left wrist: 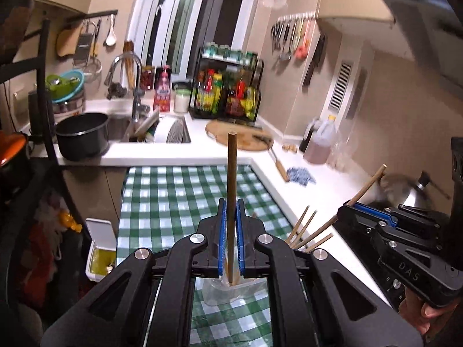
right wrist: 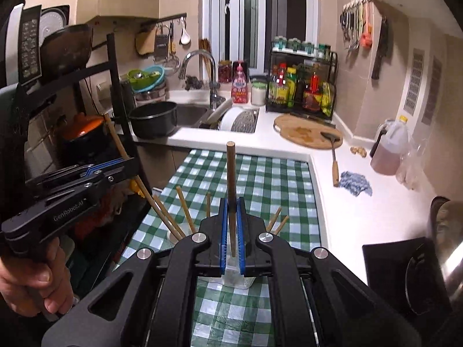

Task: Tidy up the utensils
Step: 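Carry both chopsticks upright over the clear container with both tools, then open both tools to drop the chopsticks into the container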

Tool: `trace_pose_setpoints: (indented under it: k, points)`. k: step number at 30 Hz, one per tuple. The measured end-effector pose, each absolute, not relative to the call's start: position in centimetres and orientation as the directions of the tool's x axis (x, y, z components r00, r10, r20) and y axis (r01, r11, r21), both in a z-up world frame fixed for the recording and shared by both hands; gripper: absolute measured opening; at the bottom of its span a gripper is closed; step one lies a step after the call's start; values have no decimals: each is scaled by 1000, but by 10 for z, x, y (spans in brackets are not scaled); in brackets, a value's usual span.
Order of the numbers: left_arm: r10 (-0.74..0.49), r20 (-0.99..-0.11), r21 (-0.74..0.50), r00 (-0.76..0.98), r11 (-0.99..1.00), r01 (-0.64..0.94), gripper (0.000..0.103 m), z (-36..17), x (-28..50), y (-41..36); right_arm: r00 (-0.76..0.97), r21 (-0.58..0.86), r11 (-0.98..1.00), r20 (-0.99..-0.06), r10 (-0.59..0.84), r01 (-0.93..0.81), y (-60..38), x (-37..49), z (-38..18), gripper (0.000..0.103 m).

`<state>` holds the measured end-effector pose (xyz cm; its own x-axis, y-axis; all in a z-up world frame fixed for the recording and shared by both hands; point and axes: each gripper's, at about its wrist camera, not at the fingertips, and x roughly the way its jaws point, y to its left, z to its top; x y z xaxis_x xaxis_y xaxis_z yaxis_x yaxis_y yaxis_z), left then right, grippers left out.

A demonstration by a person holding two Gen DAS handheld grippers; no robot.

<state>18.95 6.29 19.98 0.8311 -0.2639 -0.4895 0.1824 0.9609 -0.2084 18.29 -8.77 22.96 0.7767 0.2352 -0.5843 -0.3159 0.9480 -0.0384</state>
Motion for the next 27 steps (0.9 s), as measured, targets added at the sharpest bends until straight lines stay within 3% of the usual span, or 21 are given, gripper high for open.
trace_pose_setpoints:
  k: [11, 13, 17, 21, 26, 27]
  points:
    - [-236, -568, -171, 789, 971, 167, 8, 172, 207, 57, 726, -35, 950, -654, 212, -309, -80, 207, 187, 9]
    - [-236, -555, -181, 798, 970, 161, 21, 175, 203, 59, 733, -39, 956, -651, 197, -291, -81, 206, 187, 14]
    - [-225, -515, -171, 827, 973, 158, 24, 188, 189, 63, 759, -54, 962, -626, 176, -267, -88, 197, 189, 23]
    - [-218, -473, -170, 854, 973, 154, 33, 196, 169, 66, 798, -42, 969, -577, 175, -243, -103, 173, 195, 35]
    - [-187, -410, -145, 893, 980, 139, 54, 194, 129, 67, 844, 0, 976, -503, 188, -217, -124, 132, 196, 47]
    - [-178, -397, -138, 900, 981, 133, 60, 190, 119, 67, 858, 11, 979, -479, 185, -205, -131, 119, 195, 55]
